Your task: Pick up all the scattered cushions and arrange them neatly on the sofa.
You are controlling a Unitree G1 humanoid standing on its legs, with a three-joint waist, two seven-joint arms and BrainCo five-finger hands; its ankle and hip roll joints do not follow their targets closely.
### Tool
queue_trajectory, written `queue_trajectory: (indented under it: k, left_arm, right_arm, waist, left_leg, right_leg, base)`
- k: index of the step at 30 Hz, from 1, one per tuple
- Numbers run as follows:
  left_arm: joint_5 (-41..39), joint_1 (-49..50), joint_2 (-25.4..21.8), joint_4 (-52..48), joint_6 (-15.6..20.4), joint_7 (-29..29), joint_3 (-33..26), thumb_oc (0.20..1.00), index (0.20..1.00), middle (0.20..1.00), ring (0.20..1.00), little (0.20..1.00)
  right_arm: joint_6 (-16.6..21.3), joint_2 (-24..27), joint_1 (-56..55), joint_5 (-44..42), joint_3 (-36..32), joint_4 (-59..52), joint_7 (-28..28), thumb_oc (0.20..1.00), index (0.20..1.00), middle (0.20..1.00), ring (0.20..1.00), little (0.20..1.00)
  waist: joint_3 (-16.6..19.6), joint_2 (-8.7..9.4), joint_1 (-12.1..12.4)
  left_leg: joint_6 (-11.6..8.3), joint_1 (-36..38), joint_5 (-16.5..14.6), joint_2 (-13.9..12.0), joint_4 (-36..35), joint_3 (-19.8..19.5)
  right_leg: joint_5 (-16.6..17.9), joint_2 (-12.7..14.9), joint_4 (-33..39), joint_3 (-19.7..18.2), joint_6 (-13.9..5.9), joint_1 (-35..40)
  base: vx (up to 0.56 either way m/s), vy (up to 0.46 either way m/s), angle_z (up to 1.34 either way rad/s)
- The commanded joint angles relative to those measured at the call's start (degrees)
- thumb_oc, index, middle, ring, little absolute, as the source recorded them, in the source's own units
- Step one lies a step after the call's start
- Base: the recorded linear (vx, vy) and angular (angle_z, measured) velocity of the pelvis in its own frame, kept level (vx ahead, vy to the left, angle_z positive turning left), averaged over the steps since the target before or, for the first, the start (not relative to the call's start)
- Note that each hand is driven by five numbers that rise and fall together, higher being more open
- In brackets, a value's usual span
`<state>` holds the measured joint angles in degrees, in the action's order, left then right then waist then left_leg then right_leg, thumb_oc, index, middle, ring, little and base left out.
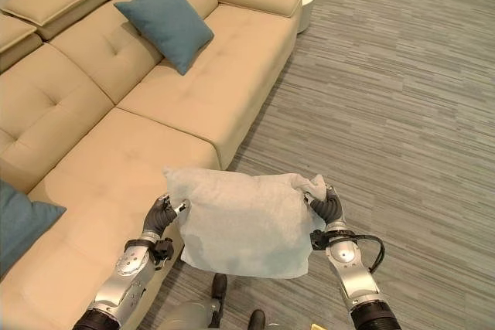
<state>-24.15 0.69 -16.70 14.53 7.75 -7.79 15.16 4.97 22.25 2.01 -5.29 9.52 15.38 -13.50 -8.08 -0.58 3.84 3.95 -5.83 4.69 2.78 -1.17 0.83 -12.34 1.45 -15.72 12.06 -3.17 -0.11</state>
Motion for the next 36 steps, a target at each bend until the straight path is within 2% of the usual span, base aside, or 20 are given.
queue_trajectory:
  k: [1, 3, 5, 7, 8, 10, 13, 16, 18, 20, 21, 22, 23, 25, 27, 29, 32, 33, 34, 36]
  left_arm:
    - [-0.4, -3.6, -1.6, -9.2, 5.5, 0.9, 0.0, 0.2, 0.2, 0.2, 0.2, 0.2]
    - [-0.2, -3.9, -1.9, -9.6, 5.7, 0.5, -0.3, 0.2, 0.2, 0.2, 0.2, 0.2]
    - [-0.2, -4.2, -1.9, -10.1, 5.9, 0.6, -0.6, 0.2, 0.2, 0.2, 0.2, 0.2]
    - [-0.4, -4.4, -1.8, -10.0, 6.0, 0.6, -0.6, 0.2, 0.2, 0.2, 0.2, 0.2]
    - [-0.5, -5.5, -1.4, -9.7, 6.1, 0.7, -0.4, 0.2, 0.2, 0.2, 0.2, 0.2]
    - [0.0, -6.6, -1.2, -9.1, 6.4, 0.7, 0.1, 0.2, 0.2, 0.2, 0.2, 0.2]
    - [0.3, -7.3, -1.0, -8.9, 6.6, 0.9, 0.6, 0.2, 0.2, 0.2, 0.2, 0.2]
    - [0.6, -6.8, -0.6, -9.1, 6.7, 1.6, 0.6, 0.2, 0.2, 0.2, 0.2, 0.2]
    - [0.1, -6.5, -0.4, -9.0, 6.7, 1.6, 0.4, 0.2, 0.2, 0.2, 0.2, 0.2]
    - [-0.4, -6.3, -0.2, -8.8, 6.7, 1.7, 0.3, 0.2, 0.2, 0.2, 0.2, 0.2]
    - [-0.8, -6.3, -0.1, -8.9, 6.7, 1.7, 0.5, 0.2, 0.2, 0.2, 0.2, 0.2]
    - [-2.1, -6.4, 0.4, -8.9, 6.8, 1.4, 0.9, 0.2, 0.2, 0.2, 0.2, 0.2]
    - [-2.2, -6.7, 0.6, -8.8, 6.7, 1.6, 1.3, 0.2, 0.2, 0.2, 0.2, 0.2]
    - [-2.2, -7.1, 0.9, -7.9, 6.5, 1.8, 2.0, 0.2, 0.2, 0.2, 0.2, 0.2]
    - [-2.1, -7.9, 1.0, -7.5, 6.3, 1.9, 2.6, 0.2, 0.2, 0.2, 0.2, 0.2]
    - [-1.8, -8.6, 0.8, -7.1, 5.9, 1.6, 3.0, 0.2, 0.2, 0.2, 0.2, 0.2]
    - [-1.7, -8.1, 0.4, -7.8, 6.0, 1.4, 2.8, 0.2, 0.2, 0.2, 0.2, 0.2]
    - [-1.8, -7.8, 0.3, -8.0, 5.8, 1.6, 2.7, 0.2, 0.2, 0.2, 0.2, 0.2]
    - [-1.5, -6.5, -0.4, -8.5, 5.2, 2.0, 2.3, 0.2, 0.2, 0.2, 0.2, 0.2]
    - [-1.4, -6.3, -0.7, -8.8, 5.1, 2.1, 2.0, 0.2, 0.2, 0.2, 0.2, 0.2]
  right_arm:
    - [4.4, -2.9, 4.1, 0.9, -0.1, -5.0, 1.5, 0.2, 0.2, 0.2, 0.2, 0.2]
    - [4.6, -3.4, 4.2, 0.9, -0.2, -5.1, 1.7, 0.2, 0.2, 0.2, 0.2, 0.2]
    - [4.6, -3.3, 4.3, 0.8, -0.4, -5.1, 1.7, 0.2, 0.2, 0.2, 0.2, 0.2]
    - [4.6, -3.2, 4.2, 0.7, -0.6, -5.2, 1.6, 0.2, 0.2, 0.2, 0.2, 0.2]
    - [4.7, -3.0, 4.1, 0.4, -1.1, -5.4, 1.2, 0.2, 0.2, 0.2, 0.2, 0.2]
    - [4.7, -2.9, 4.0, 0.6, -1.5, -5.6, 0.9, 0.2, 0.2, 0.2, 0.2, 0.2]
    - [4.9, -2.6, 4.2, 0.7, -1.7, -5.5, 0.8, 0.2, 0.2, 0.2, 0.2, 0.2]
    - [5.2, -2.6, 3.8, 0.7, -1.4, -5.0, 1.2, 0.2, 0.2, 0.2, 0.2, 0.2]
    - [5.2, -2.4, 3.8, 0.6, -1.3, -5.0, 1.3, 0.2, 0.2, 0.2, 0.2, 0.2]
    - [5.6, -2.0, 3.7, 0.1, -1.3, -5.0, 1.6, 0.2, 0.2, 0.2, 0.2, 0.2]
    - [5.7, -1.6, 3.6, -0.3, -1.3, -5.1, 1.6, 0.2, 0.2, 0.2, 0.2, 0.2]
    - [5.5, -1.1, 3.6, -1.0, -1.5, -5.0, 1.0, 0.2, 0.2, 0.2, 0.2, 0.2]
    - [5.5, -0.8, 3.6, -1.2, -1.8, -5.0, 0.6, 0.2, 0.2, 0.2, 0.2, 0.2]
    - [5.7, -0.6, 3.3, -1.5, -2.6, -4.9, -0.2, 0.2, 0.2, 0.2, 0.2, 0.2]
    - [5.5, -0.2, 3.3, -1.1, -3.1, -5.0, -0.9, 0.2, 0.2, 0.2, 0.2, 0.2]
    - [5.4, -0.1, 3.4, -1.1, -3.6, -4.6, -2.1, 0.2, 0.2, 0.2, 0.2, 0.2]
    - [5.4, -0.4, 3.7, -1.4, -3.3, -4.4, -1.7, 0.2, 0.2, 0.2, 0.2, 0.2]
    - [5.2, -0.6, 3.6, -1.5, -3.2, -4.3, -1.4, 0.2, 0.2, 0.2, 0.2, 0.2]
    - [5.0, -1.9, 3.4, -1.2, -2.8, -4.8, -0.5, 0.2, 0.2, 0.2, 0.2, 0.2]
    - [4.9, -2.1, 3.5, -1.0, -2.7, -4.7, -0.4, 0.2, 0.2, 0.2, 0.2, 0.2]
  waist:
    - [2.4, 2.56, 1.8]
    - [2.0, 1.57, 1.0]
    - [1.8, 1.22, -0.3]
    - [1.7, 1.23, -0.8]
    - [1.4, 1.69, -2.0]
    - [1.1, 1.73, -3.3]
    - [0.9, 1.78, -4.0]
    - [2.5, 2.47, -4.1]
    - [3.0, 2.38, -4.0]
    - [3.2, 2.37, -3.7]
    - [3.0, 2.52, -3.6]
    - [2.4, 3.1, -3.6]
    - [2.0, 3.52, -3.4]
    - [2.0, 3.61, -3.2]
    - [2.4, 3.82, -3.2]
    - [2.1, 3.6, -3.4]
    - [2.4, 3.21, -3.2]
    - [2.6, 3.19, -3.2]
    - [3.6, 3.83, -2.6]
    - [3.7, 3.82, -2.3]
  left_leg:
    - [-2.37, 0.0, -7.7, 0.4, 6.1, 0.6]
    - [-2.01, 1.9, -8.3, 0.2, 5.0, 0.3]
    - [-2.15, 4.4, -8.6, 0.8, 3.2, -0.8]
    - [-2.29, 5.2, -8.9, 0.9, 2.8, -1.2]
    - [-2.66, 6.6, -9.4, 1.6, 2.3, -2.3]
    - [-2.97, 8.2, -10.3, 1.9, 2.2, -4.0]
    - [-3.11, 9.5, -11.4, 2.1, 2.4, -5.2]
    - [-3.63, 12.0, -14.0, 2.2, 3.1, -6.9]
    - [-4.09, 12.2, -14.4, 1.8, 3.8, -7.0]
    - [-5.19, 11.2, -14.6, 1.7, 8.1, -7.3]
    - [-6.05, 9.7, -13.8, 1.6, 12.0, -7.0]
    - [-6.99, 5.5, -13.0, 0.6, 18.6, -3.6]
    - [-7.02, 2.8, -12.8, -0.3, 20.4, -0.9]
    - [-6.27, 0.5, -14.1, -2.6, 17.9, 4.2]
    - [-5.8, -2.1, -11.5, -3.5, 13.9, 8.0]
    - [-6.58, -5.4, -6.9, -5.0, 11.1, 12.6]
    - [-6.44, -3.1, -6.3, -4.7, 7.4, 11.9]
    - [-6.06, -2.5, -6.8, -4.3, 6.8, 11.2]
    - [-4.57, 0.3, -8.0, -3.1, 5.1, 11.4]
    - [-4.15, 1.0, -8.3, -2.9, 4.7, 11.7]
  right_leg:
    - [10.7, 4.4, -6.0, -2.8, -5.91, -3.3]
    - [11.4, 4.8, -8.9, -2.3, -5.9, -7.4]
    - [10.0, 3.1, -2.6, -2.6, -4.35, -9.4]
    - [10.2, 2.7, -0.1, -2.8, -4.07, -9.6]
    - [12.4, 2.4, 7.2, -4.6, -4.31, -11.8]
    - [14.7, 1.8, 11.0, -7.3, -5.39, -12.9]
    - [16.5, 2.3, 12.2, -7.4, -6.06, -13.7]
    - [17.7, 2.9, 13.6, -6.9, -5.63, -11.3]
    - [17.4, 2.9, 13.6, -6.5, -5.33, -10.5]
    - [16.6, 2.8, 14.3, -5.7, -4.48, -8.2]
    - [16.1, 2.9, 14.6, -5.1, -4.01, -6.8]
    - [14.9, 3.8, 14.9, -3.4, -3.13, -5.0]
    - [14.1, 4.5, 15.6, -2.2, -2.79, -3.8]
    - [12.8, 4.7, 17.0, 0.7, -2.93, -1.7]
    - [12.4, 5.1, 18.1, 2.8, -3.23, -0.7]
    - [11.3, 4.7, 18.6, 5.0, -3.03, 0.7]
    - [10.3, 4.2, 17.4, 5.8, -3.16, 1.2]
    - [10.1, 4.3, 16.7, 5.8, -3.33, 1.4]
    - [8.9, 5.6, 12.9, 5.1, -4.01, 1.4]
    - [8.6, 6.1, 10.9, 5.0, -4.34, 1.0]
  base:
    - [0.16, 0.139, 0.18]
    - [0.21, 0.095, 0.23]
    - [0.31, 0.037, 0.09]
    - [0.21, -0.039, 0.26]
    - [0.27, -0.08, 0.52]
    - [0.27, -0.078, 0.36]
    - [0.2, -0.07, 0.87]
    - [0.3, -0.137, 0.53]
    - [0.21, -0.119, 0.37]
    - [0.2, -0.143, 0.34]
    - [0.17, -0.142, 0.49]
    - [0.12, -0.115, 0.59]
    - [0.1, -0.095, 0.67]
    - [0.12, -0.068, 0.75]
    - [0.12, -0.03, 0.94]
    - [0.14, 0.025, 1.11]
    - [0.13, 0.055, 0.41]
    - [0.36, 0.256, -0.11]
    - [0.35, 0.281, -0.17]
    - [0.19, 0.187, -0.08]
